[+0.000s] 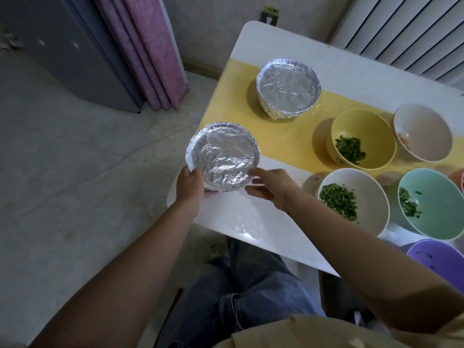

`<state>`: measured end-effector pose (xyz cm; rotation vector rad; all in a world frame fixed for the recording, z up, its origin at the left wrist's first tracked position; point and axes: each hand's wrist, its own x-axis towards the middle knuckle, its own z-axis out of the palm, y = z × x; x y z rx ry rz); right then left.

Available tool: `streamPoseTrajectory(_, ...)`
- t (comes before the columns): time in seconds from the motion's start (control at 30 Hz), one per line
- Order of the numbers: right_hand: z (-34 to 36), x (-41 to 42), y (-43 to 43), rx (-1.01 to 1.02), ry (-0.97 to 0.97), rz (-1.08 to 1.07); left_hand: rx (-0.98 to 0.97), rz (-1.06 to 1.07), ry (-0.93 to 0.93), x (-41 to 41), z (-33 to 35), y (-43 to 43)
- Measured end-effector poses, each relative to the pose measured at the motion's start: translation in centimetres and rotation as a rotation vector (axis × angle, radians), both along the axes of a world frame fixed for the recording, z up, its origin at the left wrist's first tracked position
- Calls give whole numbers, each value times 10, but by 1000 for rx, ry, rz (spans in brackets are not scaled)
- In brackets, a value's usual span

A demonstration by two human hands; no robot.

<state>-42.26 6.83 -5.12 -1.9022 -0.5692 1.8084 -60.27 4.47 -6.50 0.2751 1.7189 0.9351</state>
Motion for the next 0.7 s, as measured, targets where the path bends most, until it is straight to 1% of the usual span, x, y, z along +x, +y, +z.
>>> streamPoseTrajectory(0.07, 3, 10, 20, 25, 2, -4, 30, 61, -25, -1, 2, 11)
streamPoseTrajectory(0.13, 5, 24, 45, 55, 58, -102, 71, 107, -30, 0, 4, 26)
streamPoseTrajectory(0.27, 6, 49, 95, 79, 299, -394, 132, 157, -88, 6, 7, 65)
streamPoseTrajectory(0.43, -12, 52, 136, 83, 556, -474, 136, 257, -163, 16, 9, 118)
streamPoseTrajectory(0.63, -33, 44, 156, 149, 655, -713, 178, 280, -193, 26, 13, 159)
streamPoseTrajectory(0.7, -36, 45, 161, 176, 657, -746, 175, 276, -182, 29, 13, 167)
